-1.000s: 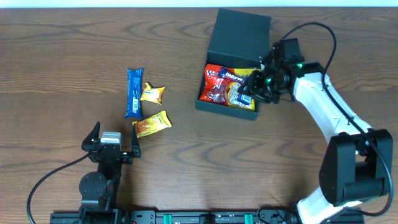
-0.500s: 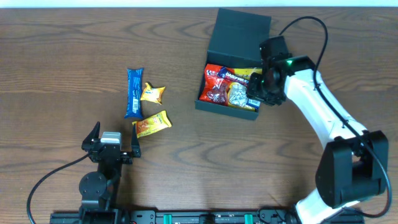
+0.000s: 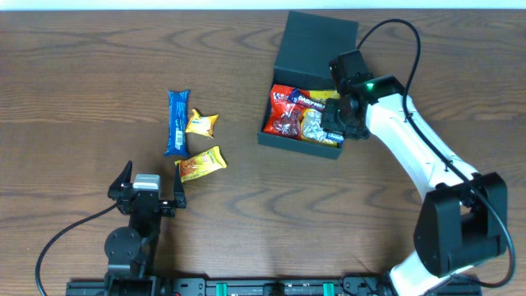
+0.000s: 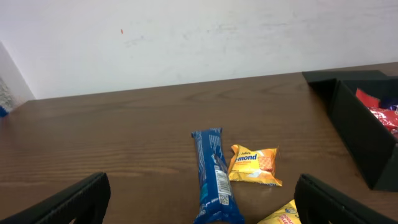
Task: Pack container
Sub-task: 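Lower the eclipse tin into the box's right corner with the right gripper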
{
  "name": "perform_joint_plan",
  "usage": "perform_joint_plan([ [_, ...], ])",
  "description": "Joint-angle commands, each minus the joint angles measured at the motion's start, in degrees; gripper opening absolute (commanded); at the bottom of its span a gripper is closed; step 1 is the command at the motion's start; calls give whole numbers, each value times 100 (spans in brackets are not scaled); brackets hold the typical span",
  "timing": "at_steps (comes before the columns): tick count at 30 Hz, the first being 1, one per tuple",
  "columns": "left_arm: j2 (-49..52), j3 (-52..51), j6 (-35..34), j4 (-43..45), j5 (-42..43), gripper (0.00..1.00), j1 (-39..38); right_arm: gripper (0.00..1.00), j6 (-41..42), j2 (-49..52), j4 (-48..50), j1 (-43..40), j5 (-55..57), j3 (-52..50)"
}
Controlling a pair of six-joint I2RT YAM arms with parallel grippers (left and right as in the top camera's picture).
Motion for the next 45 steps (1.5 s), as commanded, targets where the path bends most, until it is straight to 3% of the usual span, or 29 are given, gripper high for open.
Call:
perform_joint_plan([
  [1,-37,-103,-26,-264,-107,95,17,25,-131,39,17,11,181,111],
  [30,-37,-103,-24,-267,-107,95,17,24,-260,785,37,15,-7,103],
  [38,-37,-103,-26,-267,-107,95,17,57,-260,785,55,17,-4,105],
  [45,-37,-103,-26,-264,-107,95,17,63,-260,778,83,17,-7,251],
])
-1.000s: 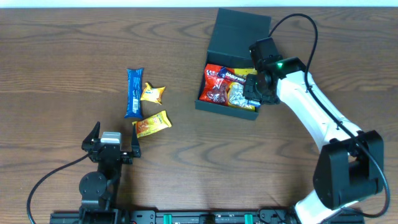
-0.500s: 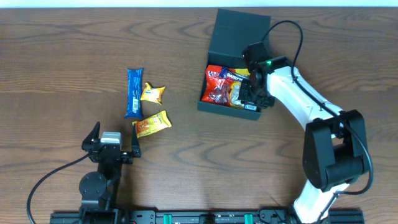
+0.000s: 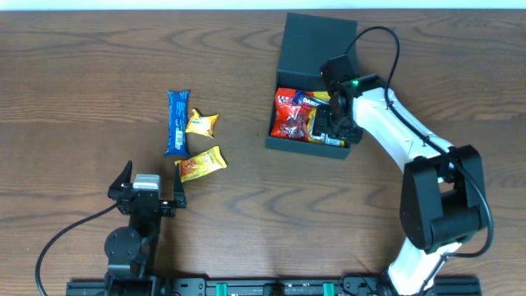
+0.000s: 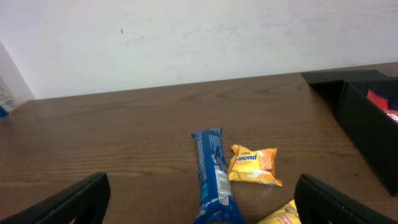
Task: Pack container
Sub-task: 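Lower the eclipse tin into the box's right corner with the right gripper, then open the right gripper and release the tin beside the bags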
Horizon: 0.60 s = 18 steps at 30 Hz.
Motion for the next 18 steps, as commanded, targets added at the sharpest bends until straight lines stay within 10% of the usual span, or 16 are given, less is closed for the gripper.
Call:
perform_joint_plan([
  [1,-37,-103,-24,-267,-107,95,17,64,2,-26,-46,11,114,214],
  [7,-37,-103,-24,-267,-107,95,17,49,4,-26,-503,11,109,866],
  [13,-37,-103,-26,-264,-107,95,17,2,42,-26,-850,181,-107,1047],
  [18,-37,-103,-26,-264,-107,95,17,2,205,-17,-811,404,221,1014],
])
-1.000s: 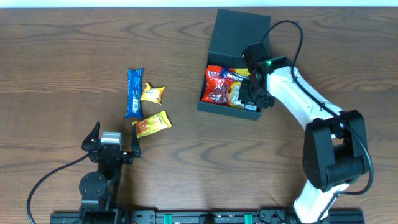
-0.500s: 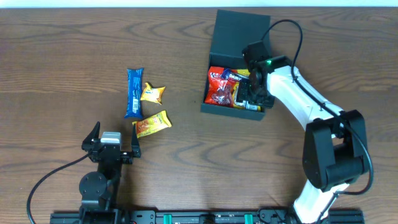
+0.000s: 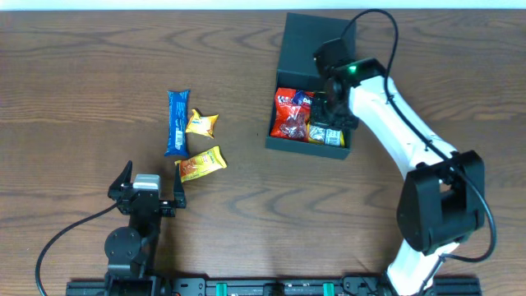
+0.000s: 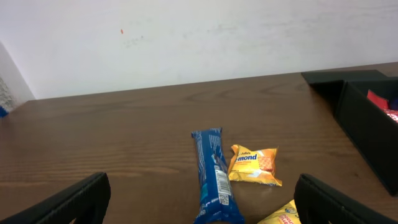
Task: Pack container
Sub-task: 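Open the right gripper and release the tin beside the bags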
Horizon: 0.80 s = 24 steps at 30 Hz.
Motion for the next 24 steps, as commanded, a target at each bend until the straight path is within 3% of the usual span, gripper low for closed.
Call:
perform_joint_plan([
  [1,-37,-103,-26,-267,-107,95,17,2,116,-17,94,127,258,4],
  [24,-37,-101,-26,-264,-107,95,17,2,-236,-15,1309,146,767,-1150],
])
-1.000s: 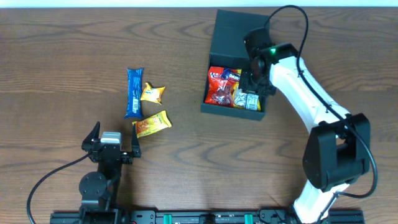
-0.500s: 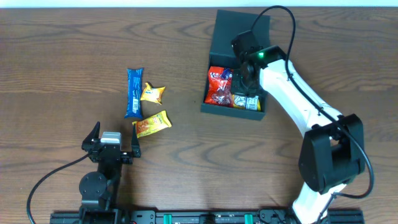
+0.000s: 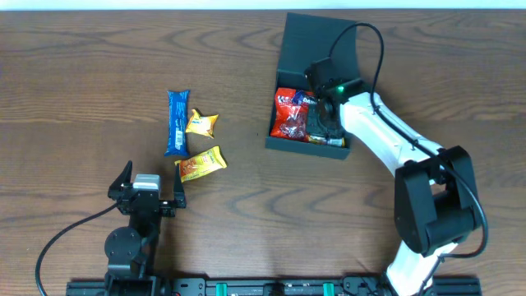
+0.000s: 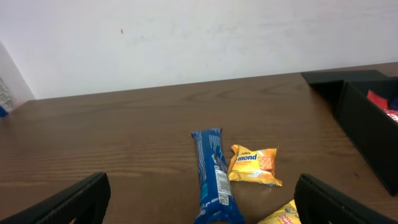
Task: Pack container
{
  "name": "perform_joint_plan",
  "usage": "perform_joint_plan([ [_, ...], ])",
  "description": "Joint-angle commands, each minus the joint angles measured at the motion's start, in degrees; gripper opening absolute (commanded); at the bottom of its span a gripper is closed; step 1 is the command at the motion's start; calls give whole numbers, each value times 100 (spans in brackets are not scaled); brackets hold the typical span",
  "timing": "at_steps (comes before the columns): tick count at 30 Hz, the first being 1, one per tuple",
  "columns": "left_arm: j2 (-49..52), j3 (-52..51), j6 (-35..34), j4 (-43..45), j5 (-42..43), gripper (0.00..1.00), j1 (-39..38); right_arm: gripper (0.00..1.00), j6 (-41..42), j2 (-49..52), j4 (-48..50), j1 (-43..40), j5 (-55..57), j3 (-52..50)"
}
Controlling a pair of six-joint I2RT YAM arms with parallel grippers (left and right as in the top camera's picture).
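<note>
The black box point(image 3: 279, 141) stands at the back right with its lid point(image 3: 316, 37) open behind it and red snack packets point(image 3: 288, 115) inside. My right gripper point(image 3: 322, 125) reaches down into the box's right half; the wrist hides its fingers. Three snacks lie on the table at the left: a blue bar point(image 3: 176, 122) point(image 4: 214, 177), a yellow cracker packet point(image 3: 201, 123) point(image 4: 253, 165) and a second yellow packet point(image 3: 201, 163) point(image 4: 286, 214). My left gripper point(image 3: 150, 182) point(image 4: 202, 198) rests open just short of them, holding nothing.
The box's near wall point(image 4: 370, 134) shows at the right edge of the left wrist view. A pale wall rises behind the table's far edge. A black cable loops from the right arm over the lid.
My right gripper has shifted a little left and toward the front inside the box, now covering the yellow and silver packets at its right end. The left arm and the loose snacks are unchanged.
The box first sat skewed, with my right gripper at its right end over a silver packet. Then the box sat squarer and slightly further right, gripper still inside. Later the gripper was nearer the lid, and now over the box's right half. The left arm stayed still.
</note>
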Motion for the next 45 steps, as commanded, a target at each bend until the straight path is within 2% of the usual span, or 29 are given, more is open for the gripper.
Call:
perform_joint_plan([
  [1,-37,-103,-24,-269,-107,95,17,2,-236,-15,15,15,214,-66],
  [14,-37,-103,-26,-269,-107,95,17,2,-339,-17,15,15,11,-28],
  [20,-37,-103,-26,-269,-107,95,17,2,-341,-17,11,20,-79,310],
  [27,-37,-103,-26,-269,-107,95,17,2,-361,-17,-17,28,-903,807],
  [37,-37,-101,-24,-269,-107,95,17,1,-328,-22,-962,474,-933,1521],
  [45,-37,-103,-26,-267,-107,95,17,2,535,-26,-975,796,-472,1606],
])
